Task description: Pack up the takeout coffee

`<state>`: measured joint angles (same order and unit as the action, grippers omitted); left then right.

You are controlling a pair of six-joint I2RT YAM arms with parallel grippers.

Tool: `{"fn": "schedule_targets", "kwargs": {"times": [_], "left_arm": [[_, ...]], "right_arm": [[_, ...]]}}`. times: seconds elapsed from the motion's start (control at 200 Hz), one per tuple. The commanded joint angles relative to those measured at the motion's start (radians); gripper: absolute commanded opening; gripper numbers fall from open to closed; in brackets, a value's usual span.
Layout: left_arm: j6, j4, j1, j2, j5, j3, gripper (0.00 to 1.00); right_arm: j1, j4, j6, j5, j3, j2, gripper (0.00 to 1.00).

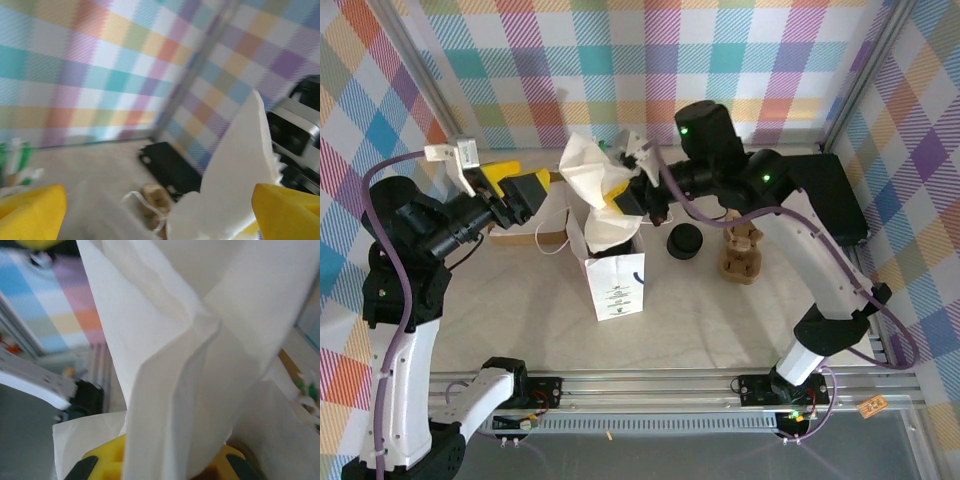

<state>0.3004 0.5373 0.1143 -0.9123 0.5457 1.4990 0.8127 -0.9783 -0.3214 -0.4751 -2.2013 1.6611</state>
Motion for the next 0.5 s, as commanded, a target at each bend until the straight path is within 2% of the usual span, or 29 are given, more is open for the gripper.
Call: {"fn": "schedule_targets", "kwargs": {"times": [0.0, 0.085, 0.17, 0.495], "left_arm": [[-0.110, 0.145, -0.007, -0.001, -0.267, 0.008, 0.94], [-0.110, 0.143, -0.007, 0.016, -0.342, -0.007, 0.94], [-0.108, 0.127, -0.007, 0.029, -0.370, -0.026, 0.94], [-0.083, 0.096, -0.007, 0.026, -0.354, -0.056, 0.94]], "right_arm": [[0.018, -0.077, -0.170, 0.213, 0.027, 0.028, 0.00], [0.051, -0.068, -0.230, 0.296, 0.050, 0.042, 0.00], [0.077, -0.065, -0.283, 0.343, 0.053, 0.060, 0.00], [0.098, -0.076, -0.369, 0.322, 0.038, 0.103, 0.05]]}}
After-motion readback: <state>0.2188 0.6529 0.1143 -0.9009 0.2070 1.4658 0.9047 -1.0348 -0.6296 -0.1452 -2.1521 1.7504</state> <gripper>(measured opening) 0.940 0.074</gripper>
